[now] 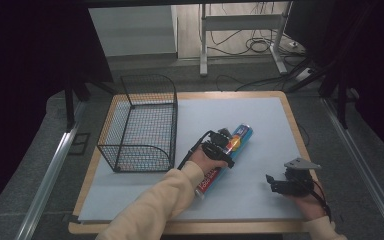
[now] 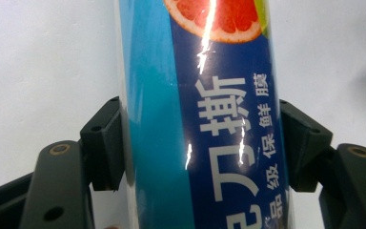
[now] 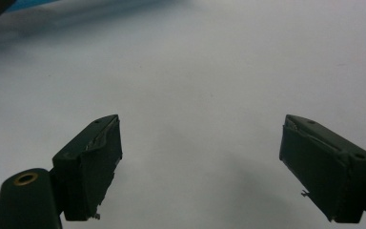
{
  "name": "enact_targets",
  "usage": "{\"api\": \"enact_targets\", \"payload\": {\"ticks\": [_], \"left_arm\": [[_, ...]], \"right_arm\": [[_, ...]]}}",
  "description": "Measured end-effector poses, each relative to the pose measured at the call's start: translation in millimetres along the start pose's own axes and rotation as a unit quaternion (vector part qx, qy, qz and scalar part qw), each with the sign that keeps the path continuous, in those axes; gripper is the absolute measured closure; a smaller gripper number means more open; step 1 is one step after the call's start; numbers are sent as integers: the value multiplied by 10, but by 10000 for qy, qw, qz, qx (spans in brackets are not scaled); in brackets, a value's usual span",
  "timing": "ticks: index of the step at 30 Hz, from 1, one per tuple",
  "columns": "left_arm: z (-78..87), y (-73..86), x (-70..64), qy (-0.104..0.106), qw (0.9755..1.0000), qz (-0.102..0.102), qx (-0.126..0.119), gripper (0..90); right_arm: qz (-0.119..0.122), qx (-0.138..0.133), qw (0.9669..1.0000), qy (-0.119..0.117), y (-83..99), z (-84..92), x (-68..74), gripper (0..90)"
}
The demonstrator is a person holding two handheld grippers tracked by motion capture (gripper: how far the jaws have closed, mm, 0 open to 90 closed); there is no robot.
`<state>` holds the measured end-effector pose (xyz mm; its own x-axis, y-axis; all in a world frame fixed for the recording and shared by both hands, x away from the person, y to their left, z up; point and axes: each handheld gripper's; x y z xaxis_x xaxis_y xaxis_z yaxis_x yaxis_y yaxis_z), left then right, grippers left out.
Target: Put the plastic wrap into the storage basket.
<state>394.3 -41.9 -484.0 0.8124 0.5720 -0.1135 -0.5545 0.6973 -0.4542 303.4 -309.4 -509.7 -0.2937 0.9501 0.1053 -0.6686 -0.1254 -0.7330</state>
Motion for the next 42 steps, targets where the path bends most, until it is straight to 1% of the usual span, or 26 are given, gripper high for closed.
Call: {"api": "enact_targets", "payload": {"ticks": [2, 7, 9, 15, 18, 19, 23, 24, 25, 32, 36, 38, 40, 42], "left_arm": [[20, 7, 19, -10, 10000, 6, -26, 307], [93, -4, 80, 14, 10000, -6, 7, 309], [125, -16, 87, -20, 10000, -6, -4, 309], [238, -61, 132, -58, 9999, -10, -96, 311], [300, -81, 162, -27, 9999, 1, -131, 312], [320, -87, 173, -47, 9999, 19, -162, 312], [366, -101, 207, -101, 9998, 10, -150, 313], [407, -108, 240, -123, 9998, 33, -153, 313], [423, -107, 252, -127, 9997, 82, -212, 313], [566, -131, 344, -202, 9993, 112, -281, 314], [628, -138, 369, -256, 9990, 125, -351, 315], [657, -139, 380, -241, 9989, 145, -369, 315], [685, -139, 393, -243, 9990, 107, -370, 315], [705, -142, 399, -254, 9988, 120, -412, 316]], "right_arm": [[2, -3, 10000, 4, 0, 1, -1, 142], [9, 3, 10000, 14, -1, 0, -5, 142], [11, -1, 10000, 18, 0, 0, -3, 142], [21, -8, 10000, 30, -2, 10, -1, 142], [10, -16, 10000, 25, -1, 10, -3, 142], [8, -15, 10000, 21, -2, 9, -4, 142], [14, -7, 10000, 19, -2, 9, -6, 142], [10, -12, 10000, 8, -2, 12, -3, 142], [13, -13, 10000, 7, -2, 12, -2, 142], [15, -3, 10000, 12, -1, 8, 1, 142], [17, -2, 10000, 39, -3, 10, 1, 142], [5, -6, 10000, 44, -1, 7, 0, 142], [0, 4, 10000, 42, 0, 6, -1, 142], [4, 8, 10000, 38, 0, 5, -2, 142]]}}
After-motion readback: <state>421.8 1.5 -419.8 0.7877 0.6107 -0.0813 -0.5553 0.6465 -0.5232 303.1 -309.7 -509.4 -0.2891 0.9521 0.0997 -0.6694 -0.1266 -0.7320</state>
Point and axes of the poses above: each handheld gripper's, and its own axes: z roughly backward along the jaws, y roughly out of its underside, x roughly to its left, and after that the axes turned 15 degrees about -z, right-handed
